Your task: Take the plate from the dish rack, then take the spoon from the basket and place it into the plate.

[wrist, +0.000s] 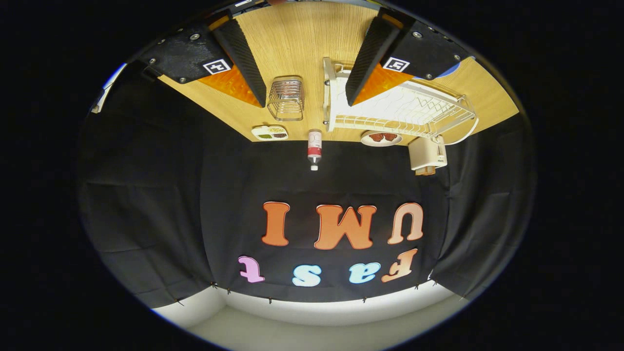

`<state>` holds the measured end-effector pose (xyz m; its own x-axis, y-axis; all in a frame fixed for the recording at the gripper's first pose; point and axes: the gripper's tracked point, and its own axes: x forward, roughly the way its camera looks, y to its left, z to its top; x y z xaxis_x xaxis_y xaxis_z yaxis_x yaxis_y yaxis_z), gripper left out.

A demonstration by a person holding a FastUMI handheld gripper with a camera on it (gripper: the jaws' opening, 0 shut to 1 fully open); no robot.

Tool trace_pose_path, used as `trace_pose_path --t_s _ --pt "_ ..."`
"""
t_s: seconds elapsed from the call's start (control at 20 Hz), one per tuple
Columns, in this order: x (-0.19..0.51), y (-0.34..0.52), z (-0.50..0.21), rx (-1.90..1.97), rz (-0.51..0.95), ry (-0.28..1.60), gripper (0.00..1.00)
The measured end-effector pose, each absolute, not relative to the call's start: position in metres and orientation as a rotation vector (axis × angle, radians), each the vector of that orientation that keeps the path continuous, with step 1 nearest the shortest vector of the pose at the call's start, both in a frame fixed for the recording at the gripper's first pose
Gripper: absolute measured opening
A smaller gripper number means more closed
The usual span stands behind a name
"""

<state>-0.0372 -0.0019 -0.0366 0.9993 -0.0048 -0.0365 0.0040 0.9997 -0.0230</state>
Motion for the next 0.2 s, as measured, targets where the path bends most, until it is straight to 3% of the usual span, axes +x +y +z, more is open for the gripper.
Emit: trace_pose_path --t_s 0.2 --pt "-0.0398 -0.0148 -0.0355 -0.007 -0.031 0.026 0.97"
